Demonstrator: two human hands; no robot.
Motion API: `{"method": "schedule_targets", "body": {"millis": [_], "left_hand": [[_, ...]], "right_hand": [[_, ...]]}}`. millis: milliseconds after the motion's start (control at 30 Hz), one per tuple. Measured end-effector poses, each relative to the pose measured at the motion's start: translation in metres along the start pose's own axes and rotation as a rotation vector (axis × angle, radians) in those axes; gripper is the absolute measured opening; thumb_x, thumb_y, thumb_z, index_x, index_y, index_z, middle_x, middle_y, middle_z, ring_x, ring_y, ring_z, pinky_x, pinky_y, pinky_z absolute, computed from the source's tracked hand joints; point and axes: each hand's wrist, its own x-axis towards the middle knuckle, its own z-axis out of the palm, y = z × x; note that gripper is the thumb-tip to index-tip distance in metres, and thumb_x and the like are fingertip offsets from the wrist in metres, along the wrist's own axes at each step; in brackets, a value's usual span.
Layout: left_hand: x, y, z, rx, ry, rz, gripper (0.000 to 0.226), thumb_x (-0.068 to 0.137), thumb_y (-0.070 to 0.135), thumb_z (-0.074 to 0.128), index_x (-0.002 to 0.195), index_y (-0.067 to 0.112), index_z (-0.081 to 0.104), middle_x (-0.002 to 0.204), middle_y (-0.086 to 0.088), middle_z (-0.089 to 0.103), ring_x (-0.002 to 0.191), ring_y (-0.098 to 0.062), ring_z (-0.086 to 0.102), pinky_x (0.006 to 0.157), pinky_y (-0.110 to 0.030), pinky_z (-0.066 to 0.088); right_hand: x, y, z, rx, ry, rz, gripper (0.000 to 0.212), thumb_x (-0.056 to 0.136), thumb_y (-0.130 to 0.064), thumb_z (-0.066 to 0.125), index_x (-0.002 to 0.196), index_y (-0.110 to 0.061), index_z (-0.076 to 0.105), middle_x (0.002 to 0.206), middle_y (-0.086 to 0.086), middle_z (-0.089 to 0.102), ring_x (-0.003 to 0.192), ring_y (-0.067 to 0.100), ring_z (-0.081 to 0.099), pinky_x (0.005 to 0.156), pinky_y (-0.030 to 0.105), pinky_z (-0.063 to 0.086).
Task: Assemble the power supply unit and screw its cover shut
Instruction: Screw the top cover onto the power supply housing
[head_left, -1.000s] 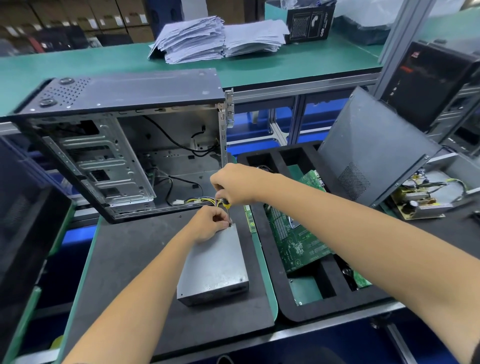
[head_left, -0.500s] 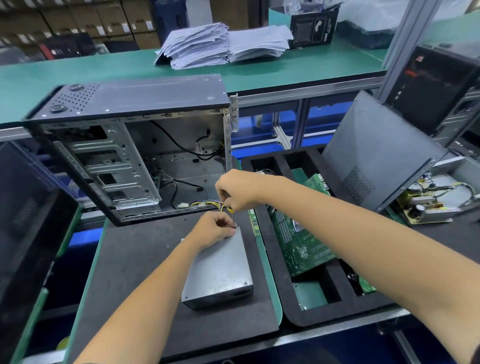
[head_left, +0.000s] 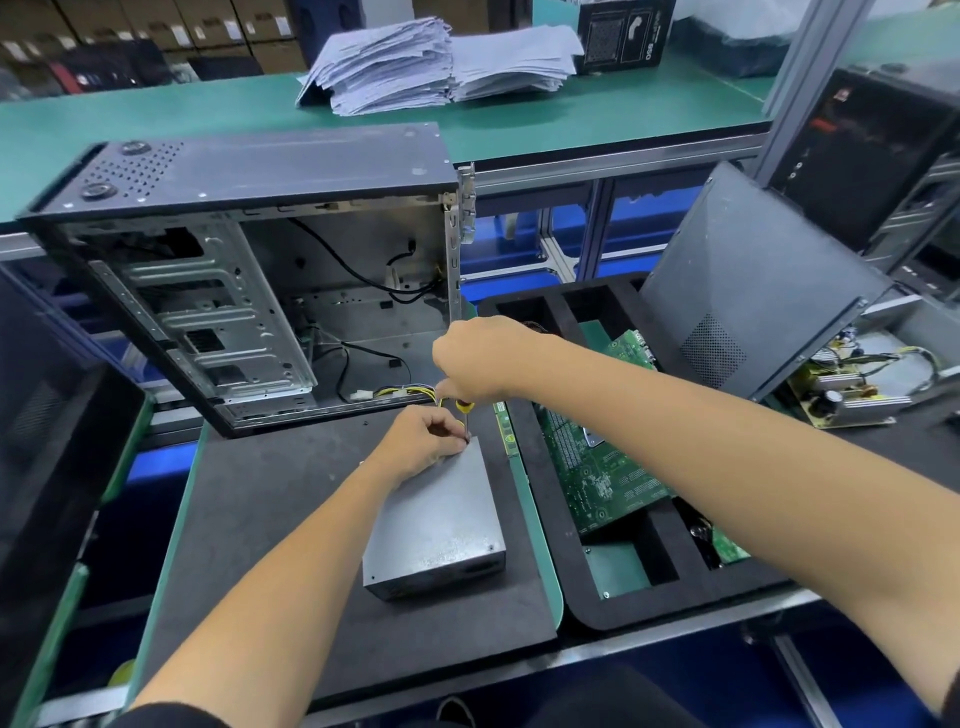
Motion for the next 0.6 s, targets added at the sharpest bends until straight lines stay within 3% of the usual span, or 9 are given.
{"method": "schedule_targets", "body": {"millis": [67,133,200,267,333,433,500,533,600], "left_hand": [[0.001,-0.001,0.000,-0.013,0.001,0.001,0.009,0.076,-0.007,0.072,0.076,0.001,0.070,0.069,0.009,0.069,0.063,-0.005,0.058,0.059,-0.014,0.046],[0.002,-0.003,0.000,-0.023,-0.001,0.003,0.009,0.076,-0.007,0.072,0.076,0.001,0.070,0.072,0.006,0.069,0.066,-0.009,0.058,0.061,-0.018,0.047],[0.002,-0.005,-0.001,-0.012,-0.001,0.012,0.006,0.076,-0.006,0.073,0.076,0.000,0.070,0.071,0.008,0.069,0.064,-0.009,0.057,0.060,-0.020,0.047],[0.002,-0.005,-0.001,-0.008,0.000,0.020,0.005,0.076,-0.004,0.073,0.077,0.000,0.071,0.070,0.010,0.069,0.062,-0.007,0.057,0.057,-0.019,0.046],[0.002,-0.005,-0.001,0.003,0.002,0.023,0.006,0.075,-0.003,0.074,0.075,0.003,0.071,0.069,0.010,0.069,0.060,-0.004,0.056,0.055,-0.016,0.045],[0.003,-0.005,0.000,0.004,0.003,0.024,0.007,0.075,-0.003,0.073,0.074,0.003,0.071,0.066,0.012,0.068,0.053,0.001,0.053,0.051,-0.013,0.042],[0.002,-0.006,0.000,-0.016,0.002,0.015,0.006,0.076,-0.005,0.073,0.075,0.000,0.070,0.064,0.011,0.066,0.049,0.001,0.051,0.049,-0.013,0.040],[0.003,-0.006,0.000,-0.021,0.002,0.016,0.006,0.076,-0.006,0.072,0.076,-0.001,0.070,0.065,0.009,0.066,0.048,0.002,0.050,0.049,-0.013,0.040],[0.003,-0.006,0.000,-0.024,0.003,0.020,0.007,0.075,-0.006,0.073,0.075,0.000,0.070,0.068,0.005,0.067,0.050,0.002,0.051,0.050,-0.013,0.040]], "right_hand": [[-0.001,0.002,-0.005,0.068,-0.078,-0.039,0.023,0.094,-0.033,0.052,0.089,-0.012,0.045,0.085,0.004,0.047,0.070,0.020,0.049,0.058,0.032,0.038],[0.001,0.003,-0.007,0.132,-0.131,-0.084,0.009,0.089,-0.016,0.053,0.094,-0.009,0.049,0.099,0.007,0.048,0.072,0.017,0.046,0.059,0.030,0.037],[0.004,0.002,-0.005,0.090,-0.079,-0.067,0.004,0.087,-0.009,0.056,0.087,-0.008,0.052,0.088,0.006,0.048,0.071,0.018,0.047,0.056,0.028,0.036],[0.006,-0.001,-0.002,0.054,-0.006,-0.017,0.029,0.093,-0.018,0.057,0.071,-0.013,0.039,0.072,0.002,0.037,0.060,0.016,0.044,0.048,0.026,0.031],[0.006,-0.005,-0.001,0.011,0.021,0.003,0.035,0.099,-0.027,0.048,0.071,-0.012,0.033,0.068,0.000,0.031,0.054,0.014,0.036,0.046,0.027,0.026],[0.005,-0.007,-0.003,-0.024,-0.029,0.003,0.029,0.097,-0.031,0.047,0.078,-0.011,0.039,0.077,0.003,0.040,0.059,0.019,0.042,0.049,0.029,0.030],[0.005,-0.007,-0.007,0.068,-0.138,-0.031,0.011,0.091,-0.020,0.053,0.092,-0.009,0.049,0.096,0.007,0.046,0.066,0.018,0.046,0.051,0.029,0.031],[0.005,-0.007,-0.009,0.096,-0.173,-0.056,0.014,0.087,-0.012,0.053,0.099,-0.006,0.053,0.103,0.010,0.049,0.070,0.017,0.047,0.052,0.028,0.031],[0.004,-0.008,-0.012,0.091,-0.144,-0.071,0.014,0.083,-0.005,0.054,0.097,-0.003,0.058,0.100,0.012,0.057,0.078,0.020,0.051,0.055,0.028,0.035]]}}
